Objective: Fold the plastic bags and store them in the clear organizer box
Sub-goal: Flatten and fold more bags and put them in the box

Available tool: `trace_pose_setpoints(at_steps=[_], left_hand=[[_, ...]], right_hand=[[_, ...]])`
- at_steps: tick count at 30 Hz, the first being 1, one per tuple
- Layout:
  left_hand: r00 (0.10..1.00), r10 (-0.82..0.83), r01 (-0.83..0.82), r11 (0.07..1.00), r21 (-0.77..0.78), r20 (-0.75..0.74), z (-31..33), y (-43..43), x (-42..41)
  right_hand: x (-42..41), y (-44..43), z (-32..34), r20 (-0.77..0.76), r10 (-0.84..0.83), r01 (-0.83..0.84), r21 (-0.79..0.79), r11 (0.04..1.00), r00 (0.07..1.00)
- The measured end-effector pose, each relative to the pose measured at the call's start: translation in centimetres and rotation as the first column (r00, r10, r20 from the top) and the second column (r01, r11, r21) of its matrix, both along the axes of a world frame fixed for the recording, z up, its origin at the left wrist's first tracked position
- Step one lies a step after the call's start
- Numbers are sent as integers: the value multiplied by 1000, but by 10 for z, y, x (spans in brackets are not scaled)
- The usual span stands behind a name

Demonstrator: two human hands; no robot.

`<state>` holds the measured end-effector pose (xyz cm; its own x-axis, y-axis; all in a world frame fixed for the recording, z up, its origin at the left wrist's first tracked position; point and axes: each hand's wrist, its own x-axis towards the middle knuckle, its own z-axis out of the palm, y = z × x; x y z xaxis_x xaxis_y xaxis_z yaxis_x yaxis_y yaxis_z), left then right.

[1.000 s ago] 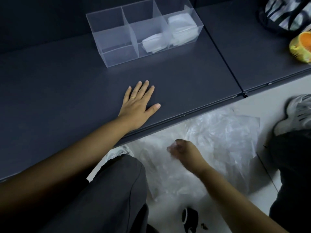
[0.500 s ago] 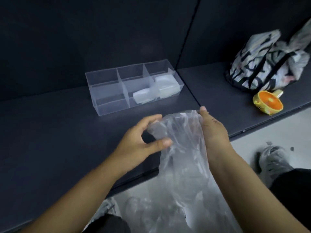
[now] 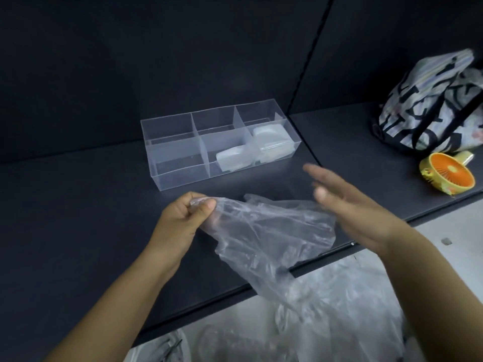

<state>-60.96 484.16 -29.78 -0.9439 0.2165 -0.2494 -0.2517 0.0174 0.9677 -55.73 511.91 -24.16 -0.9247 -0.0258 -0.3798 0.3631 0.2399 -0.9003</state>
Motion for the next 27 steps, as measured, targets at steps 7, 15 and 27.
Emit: trace_pose_setpoints(at_steps=[7, 15, 27], left_hand=[[986, 164, -165, 986, -22, -19, -10, 3, -8], [998, 34, -25, 987, -156, 49, -9, -9, -10], [979, -201, 194, 960, -201, -16, 4, 17, -45]], right_hand=[[-14, -21, -10, -29, 203, -187, 278, 942, 979], [-26, -36, -10, -216, -354, 349, -63, 935, 910], [-86, -78, -37, 31, 82, -87, 213, 973, 996]])
